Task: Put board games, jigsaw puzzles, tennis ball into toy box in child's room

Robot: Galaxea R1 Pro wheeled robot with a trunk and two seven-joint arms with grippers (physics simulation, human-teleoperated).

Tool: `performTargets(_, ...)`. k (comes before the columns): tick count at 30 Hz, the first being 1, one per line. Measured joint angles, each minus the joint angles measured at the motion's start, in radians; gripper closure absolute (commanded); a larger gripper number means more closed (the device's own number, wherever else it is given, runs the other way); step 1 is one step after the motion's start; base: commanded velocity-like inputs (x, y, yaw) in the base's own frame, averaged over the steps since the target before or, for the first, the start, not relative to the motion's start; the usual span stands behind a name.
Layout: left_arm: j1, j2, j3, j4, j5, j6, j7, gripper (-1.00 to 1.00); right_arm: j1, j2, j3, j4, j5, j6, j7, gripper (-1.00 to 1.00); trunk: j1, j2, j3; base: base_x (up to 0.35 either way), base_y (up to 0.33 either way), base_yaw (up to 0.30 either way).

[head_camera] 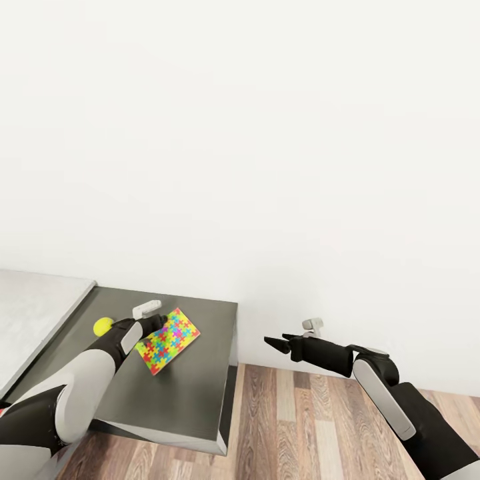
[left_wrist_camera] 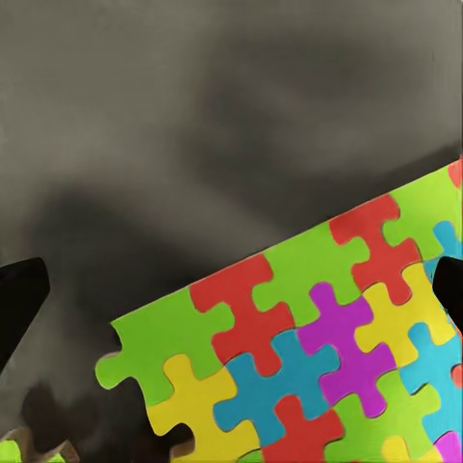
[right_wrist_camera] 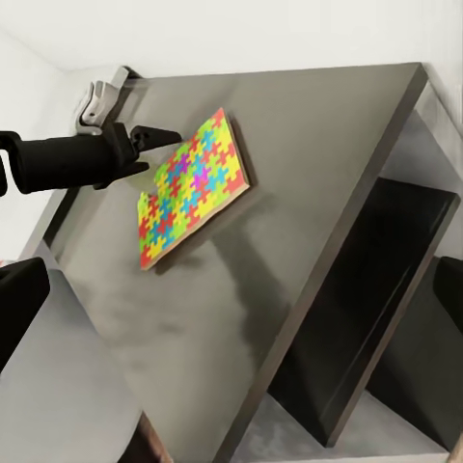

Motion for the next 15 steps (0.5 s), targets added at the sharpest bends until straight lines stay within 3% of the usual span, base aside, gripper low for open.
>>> performTargets(15,0.000,0.002,0.000,0.001,0.000,0.001,-0.001,-1.00,0.000,0.003,0.000,0.000,0.000,0.004,0.000,-1.00,0.000,0.000,0.000,0.000,0.006,0.000)
